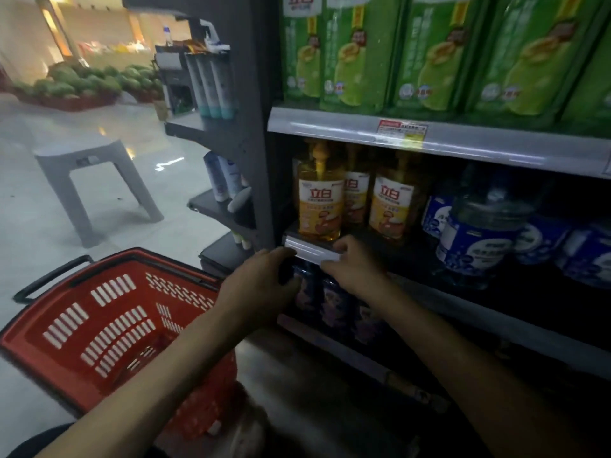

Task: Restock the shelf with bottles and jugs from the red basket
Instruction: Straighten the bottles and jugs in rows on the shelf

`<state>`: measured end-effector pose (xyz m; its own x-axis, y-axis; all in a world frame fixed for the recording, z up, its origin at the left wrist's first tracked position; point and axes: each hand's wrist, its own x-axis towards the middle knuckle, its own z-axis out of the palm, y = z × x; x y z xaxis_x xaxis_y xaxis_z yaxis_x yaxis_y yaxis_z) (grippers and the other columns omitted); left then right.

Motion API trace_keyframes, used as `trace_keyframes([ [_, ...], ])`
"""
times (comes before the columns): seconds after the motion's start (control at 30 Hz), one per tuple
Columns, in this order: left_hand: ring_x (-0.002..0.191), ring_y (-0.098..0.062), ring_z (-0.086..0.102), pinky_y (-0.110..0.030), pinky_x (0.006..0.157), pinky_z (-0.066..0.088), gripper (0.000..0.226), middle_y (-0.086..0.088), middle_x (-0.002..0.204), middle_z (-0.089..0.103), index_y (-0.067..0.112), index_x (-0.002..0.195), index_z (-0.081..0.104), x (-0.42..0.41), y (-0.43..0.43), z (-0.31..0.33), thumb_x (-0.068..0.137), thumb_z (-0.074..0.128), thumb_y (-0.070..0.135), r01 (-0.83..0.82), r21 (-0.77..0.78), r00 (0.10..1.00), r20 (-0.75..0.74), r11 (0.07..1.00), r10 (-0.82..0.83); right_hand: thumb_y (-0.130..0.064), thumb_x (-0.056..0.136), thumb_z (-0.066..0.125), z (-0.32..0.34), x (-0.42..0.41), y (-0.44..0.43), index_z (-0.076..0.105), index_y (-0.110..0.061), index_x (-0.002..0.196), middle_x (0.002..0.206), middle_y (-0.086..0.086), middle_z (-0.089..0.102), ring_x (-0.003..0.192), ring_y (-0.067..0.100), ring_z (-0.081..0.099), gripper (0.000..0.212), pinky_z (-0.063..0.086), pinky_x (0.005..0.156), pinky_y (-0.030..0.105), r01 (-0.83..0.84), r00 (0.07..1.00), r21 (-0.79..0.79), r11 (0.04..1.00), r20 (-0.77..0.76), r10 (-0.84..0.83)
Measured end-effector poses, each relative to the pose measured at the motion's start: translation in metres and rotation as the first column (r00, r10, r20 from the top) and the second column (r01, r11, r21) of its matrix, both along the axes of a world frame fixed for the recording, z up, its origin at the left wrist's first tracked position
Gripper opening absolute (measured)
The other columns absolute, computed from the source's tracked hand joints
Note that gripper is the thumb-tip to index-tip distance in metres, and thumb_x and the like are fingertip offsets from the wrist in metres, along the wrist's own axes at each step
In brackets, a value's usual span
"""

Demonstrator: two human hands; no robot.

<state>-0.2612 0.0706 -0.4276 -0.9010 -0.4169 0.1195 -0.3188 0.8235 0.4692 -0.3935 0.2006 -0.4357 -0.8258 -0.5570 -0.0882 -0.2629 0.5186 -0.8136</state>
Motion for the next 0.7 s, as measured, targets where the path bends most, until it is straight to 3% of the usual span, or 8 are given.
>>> trace_keyframes([
  [0.1,0.088,0.002,0.062,-0.023,0.075,0.053,0.043,0.012,0.106,0.063,0.028,0.141,0.056,-0.041,-0.006,-0.016,0.1,0.065,0.031,-0.051,0.266,0.992,-0.096,0.963,0.079,-0.019,0.094,0.066,-0.004,-0.036,-0.012,0.051,-0.015,0.123,0.107,0.0,0.055,0.093,0.015,0.053,0.033,0.042,0.077,0.03,0.07,0.991,-0.057,0.996,0.119,-0.062],
  [0.17,0.083,0.002,0.063,-0.026,0.075,0.057,0.039,0.008,0.102,0.067,0.025,0.139,0.057,-0.068,-0.013,-0.028,0.101,0.064,0.026,-0.067,0.354,0.985,-0.123,0.933,0.118,-0.018,0.094,0.066,-0.016,-0.052,-0.02,0.05,-0.019,0.115,0.095,-0.006,0.05,0.084,0.009,0.051,0.026,0.042,0.073,0.029,0.106,0.983,-0.058,0.993,0.153,-0.096],
  [0.23,0.087,-0.001,0.064,-0.03,0.078,0.059,0.041,0.006,0.11,0.068,0.026,0.139,0.055,-0.096,-0.022,-0.029,0.1,0.066,0.028,-0.048,0.408,0.983,-0.145,0.912,0.116,-0.019,0.093,0.069,-0.028,-0.066,-0.031,0.052,-0.022,0.106,0.097,-0.005,0.054,0.086,0.01,0.054,0.022,0.043,0.07,0.028,0.139,0.977,-0.066,0.988,0.173,-0.126],
  [0.33,0.091,-0.002,0.065,-0.031,0.08,0.057,0.049,0.007,0.112,0.068,0.022,0.14,0.053,-0.126,-0.038,-0.032,0.097,0.069,0.039,-0.046,0.479,0.961,-0.22,0.877,0.17,-0.013,0.087,0.076,-0.039,-0.082,-0.045,0.054,-0.023,0.093,0.097,-0.002,0.06,0.097,0.019,0.06,0.025,0.05,0.083,0.032,0.22,0.966,-0.137,0.966,0.166,-0.197],
  [0.4,0.102,-0.013,0.068,-0.041,0.091,0.059,0.052,0.003,0.12,0.07,0.021,0.139,0.052,-0.139,-0.047,-0.04,0.095,0.069,0.044,-0.061,0.495,0.951,-0.234,0.867,0.2,-0.008,0.086,0.075,-0.044,-0.091,-0.05,0.056,-0.019,0.11,0.095,-0.004,0.059,0.096,0.019,0.061,0.033,0.054,0.084,0.035,0.241,0.962,-0.145,0.96,0.164,-0.217],
  [0.47,0.107,-0.016,0.067,-0.044,0.092,0.059,0.052,0.005,0.12,0.067,0.022,0.134,0.049,-0.147,-0.054,-0.049,0.093,0.072,0.044,-0.066,0.518,0.947,-0.237,0.853,0.217,-0.011,0.085,0.078,-0.048,-0.1,-0.054,0.055,-0.019,0.125,0.103,-0.001,0.06,0.093,0.016,0.061,0.047,0.056,0.081,0.035,0.26,0.961,-0.177,0.949,0.149,-0.235],
  [0.6,0.106,-0.012,0.067,-0.028,0.08,0.055,0.061,0.008,0.12,0.066,0.022,0.136,0.048,-0.164,-0.066,-0.051,0.087,0.08,0.038,-0.051,0.576,0.918,-0.294,0.816,0.265,-0.014,0.087,0.078,-0.047,-0.111,-0.065,0.052,-0.024,0.136,0.108,-0.007,0.057,0.101,0.013,0.061,0.057,0.051,0.079,0.026,0.251,0.967,-0.324,0.912,0.115,-0.225],
  [0.7,0.107,-0.01,0.069,-0.028,0.082,0.058,0.067,0.007,0.12,0.07,0.021,0.14,0.05,-0.177,-0.069,-0.048,0.084,0.085,0.033,-0.032,0.643,0.891,-0.328,0.765,0.313,-0.01,0.086,0.079,-0.048,-0.119,-0.077,0.05,-0.025,0.141,0.118,-0.007,0.061,0.11,0.013,0.06,0.064,0.053,0.093,0.035,0.23,0.969,-0.375,0.898,0.174,-0.175],
])
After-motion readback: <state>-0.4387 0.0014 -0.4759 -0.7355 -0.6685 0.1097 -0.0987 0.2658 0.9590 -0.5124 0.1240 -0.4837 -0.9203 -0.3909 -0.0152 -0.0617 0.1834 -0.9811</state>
